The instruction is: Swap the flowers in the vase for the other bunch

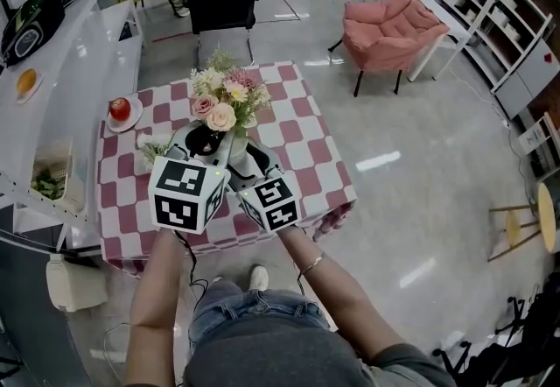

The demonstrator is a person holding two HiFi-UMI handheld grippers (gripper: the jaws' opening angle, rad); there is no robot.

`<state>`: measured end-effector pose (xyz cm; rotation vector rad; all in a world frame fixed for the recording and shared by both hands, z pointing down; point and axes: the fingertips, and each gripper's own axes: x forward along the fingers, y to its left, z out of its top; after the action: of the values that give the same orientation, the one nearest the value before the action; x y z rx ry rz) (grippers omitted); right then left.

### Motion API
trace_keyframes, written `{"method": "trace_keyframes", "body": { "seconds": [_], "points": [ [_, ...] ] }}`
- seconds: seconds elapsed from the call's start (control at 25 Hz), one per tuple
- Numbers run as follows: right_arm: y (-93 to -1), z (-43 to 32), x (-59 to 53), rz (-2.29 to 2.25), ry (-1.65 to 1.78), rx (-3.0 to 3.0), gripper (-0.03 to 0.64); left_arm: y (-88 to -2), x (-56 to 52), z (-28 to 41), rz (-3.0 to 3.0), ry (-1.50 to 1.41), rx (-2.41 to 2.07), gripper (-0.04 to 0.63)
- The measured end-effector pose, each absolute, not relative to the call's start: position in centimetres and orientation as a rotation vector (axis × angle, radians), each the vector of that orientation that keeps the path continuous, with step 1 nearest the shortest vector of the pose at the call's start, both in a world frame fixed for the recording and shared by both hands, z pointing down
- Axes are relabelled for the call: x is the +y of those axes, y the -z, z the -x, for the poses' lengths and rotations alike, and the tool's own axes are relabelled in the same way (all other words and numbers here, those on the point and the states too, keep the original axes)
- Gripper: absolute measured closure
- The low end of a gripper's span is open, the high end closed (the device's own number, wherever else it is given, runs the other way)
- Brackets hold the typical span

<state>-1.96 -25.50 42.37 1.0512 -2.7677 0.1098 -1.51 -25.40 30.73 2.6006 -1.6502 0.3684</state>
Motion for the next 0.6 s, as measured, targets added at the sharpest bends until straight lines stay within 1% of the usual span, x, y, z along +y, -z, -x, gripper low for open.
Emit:
{"method": "trace_keyframes", "body": {
  "seconds": [0.44, 0.6],
  "points": [
    [-42.3, 2.0, -25.4, -1.055, -0.100, -2.761, 0.337, -25.6, -25.6, 3.2, -2.621, -0.201, -1.694, 0.526],
    [-42.2, 2.0, -25.3, -1.057, -0.093, -2.760, 0.337, -24.0, -25.6, 3.4, -2.624, -0.185, -1.712, 0.528]
  ]
}}
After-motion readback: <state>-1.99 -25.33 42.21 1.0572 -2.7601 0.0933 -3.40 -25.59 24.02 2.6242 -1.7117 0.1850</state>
